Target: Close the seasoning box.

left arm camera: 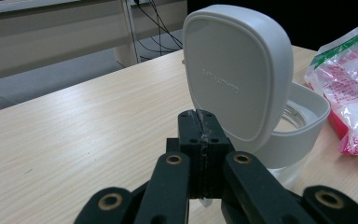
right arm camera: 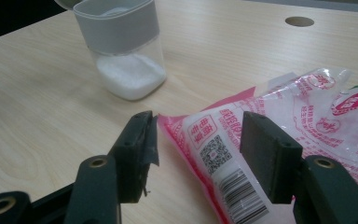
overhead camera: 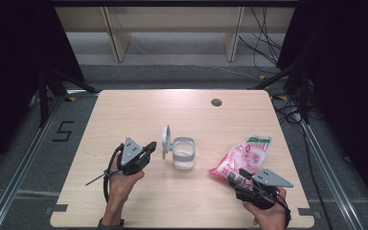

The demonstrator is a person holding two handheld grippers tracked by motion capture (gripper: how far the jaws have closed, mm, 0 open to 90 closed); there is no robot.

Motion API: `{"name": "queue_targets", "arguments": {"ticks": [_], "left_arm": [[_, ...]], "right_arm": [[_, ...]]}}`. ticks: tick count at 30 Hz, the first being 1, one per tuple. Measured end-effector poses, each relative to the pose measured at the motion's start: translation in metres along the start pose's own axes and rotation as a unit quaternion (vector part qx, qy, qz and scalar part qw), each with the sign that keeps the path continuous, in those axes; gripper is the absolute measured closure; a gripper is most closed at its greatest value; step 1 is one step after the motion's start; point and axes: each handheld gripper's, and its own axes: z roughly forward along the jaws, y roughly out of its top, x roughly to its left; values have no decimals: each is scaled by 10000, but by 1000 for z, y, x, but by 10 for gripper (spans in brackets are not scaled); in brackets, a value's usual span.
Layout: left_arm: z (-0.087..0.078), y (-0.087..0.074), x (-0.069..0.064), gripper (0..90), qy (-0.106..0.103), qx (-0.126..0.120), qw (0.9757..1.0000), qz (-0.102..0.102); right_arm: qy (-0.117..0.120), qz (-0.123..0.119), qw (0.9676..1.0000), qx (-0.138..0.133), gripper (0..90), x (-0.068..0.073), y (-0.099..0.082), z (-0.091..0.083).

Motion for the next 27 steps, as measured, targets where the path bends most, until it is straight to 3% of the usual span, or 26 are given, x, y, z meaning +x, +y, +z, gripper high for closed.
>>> {"name": "queue_targets", "arguments": {"ticks": [1,3,4,6,8,12,16,20,21,27], "left_arm": [[0,0,0,892,17,11,10000,-35],[2,1,1,892,15,23,10000,-42],[3,1,2,892,6,15,10000,-94],[5,3,3,892,-3,-23,10000,-86],[5,6,2,892,6,22,10000,-21],[8,10,2,892,-99,43,9999,-22],[6,16,0,892,-46,85,9999,90],[6,20,-2,892,-61,112,9998,173],[6,21,-2,892,-72,115,9997,186],[7,22,-4,892,-129,166,9995,226]], "right_arm": [[110,-120,9999,-27,453,-2,1,1],[80,0,10000,10,452,2,1,2],[93,-153,9998,19,451,0,1,2],[89,-44,9999,32,451,4,1,3],[113,-187,9998,15,452,2,1,3],[130,-159,9998,6,452,2,1,3],[144,-184,9997,47,452,3,1,3],[158,-21,9998,118,452,6,0,3],[158,-196,9997,65,452,4,1,4],[201,-182,9996,71,453,4,1,4]]}}
